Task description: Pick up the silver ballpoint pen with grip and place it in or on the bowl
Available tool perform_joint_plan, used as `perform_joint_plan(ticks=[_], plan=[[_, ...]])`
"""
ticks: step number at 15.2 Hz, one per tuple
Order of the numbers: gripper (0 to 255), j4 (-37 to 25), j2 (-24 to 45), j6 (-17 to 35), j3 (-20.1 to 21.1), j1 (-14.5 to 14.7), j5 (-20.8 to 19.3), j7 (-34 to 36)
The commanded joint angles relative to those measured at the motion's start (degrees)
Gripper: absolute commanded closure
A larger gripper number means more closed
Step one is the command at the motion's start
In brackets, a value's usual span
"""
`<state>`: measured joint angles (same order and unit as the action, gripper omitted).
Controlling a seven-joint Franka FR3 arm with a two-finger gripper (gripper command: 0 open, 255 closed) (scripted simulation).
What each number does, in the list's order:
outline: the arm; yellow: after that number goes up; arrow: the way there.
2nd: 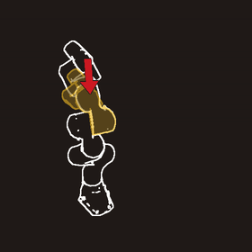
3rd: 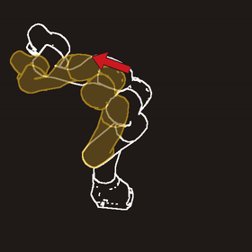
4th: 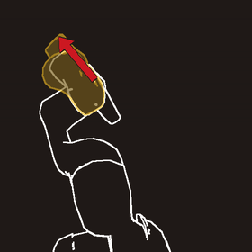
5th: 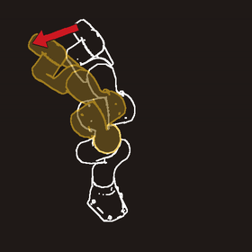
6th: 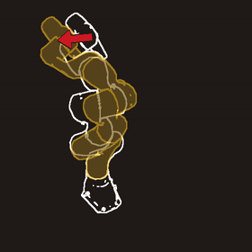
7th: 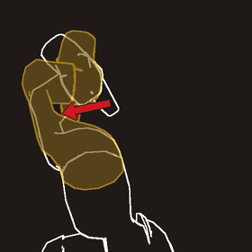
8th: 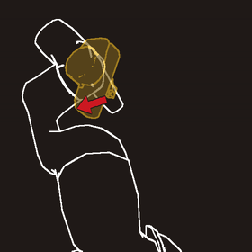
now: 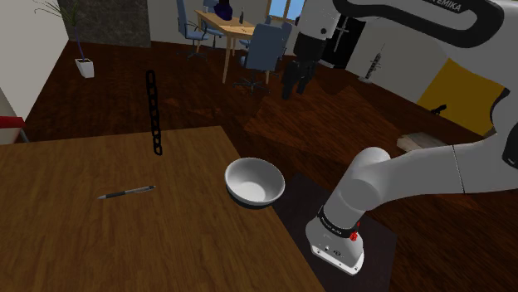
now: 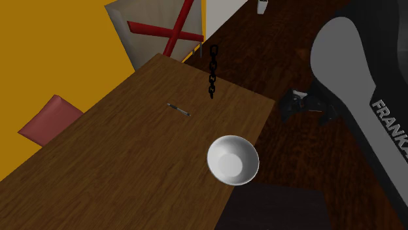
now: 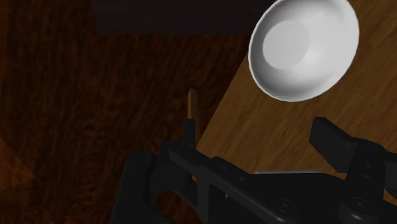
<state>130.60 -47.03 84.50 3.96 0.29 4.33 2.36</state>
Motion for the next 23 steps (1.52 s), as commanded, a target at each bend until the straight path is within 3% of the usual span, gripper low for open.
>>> perform_joint_plan(ticks=[1, 11, 23], plan=[[0, 0.0, 0.0, 0.0, 0.0, 0.0, 0.0, 0.0], [0, -2.4, 17.2, 14.2, 3.4, 5.3, 1.5, -8.1], [0, -12.5, 39.4, 25.4, 8.9, 10.6, 0.6, -16.0]])
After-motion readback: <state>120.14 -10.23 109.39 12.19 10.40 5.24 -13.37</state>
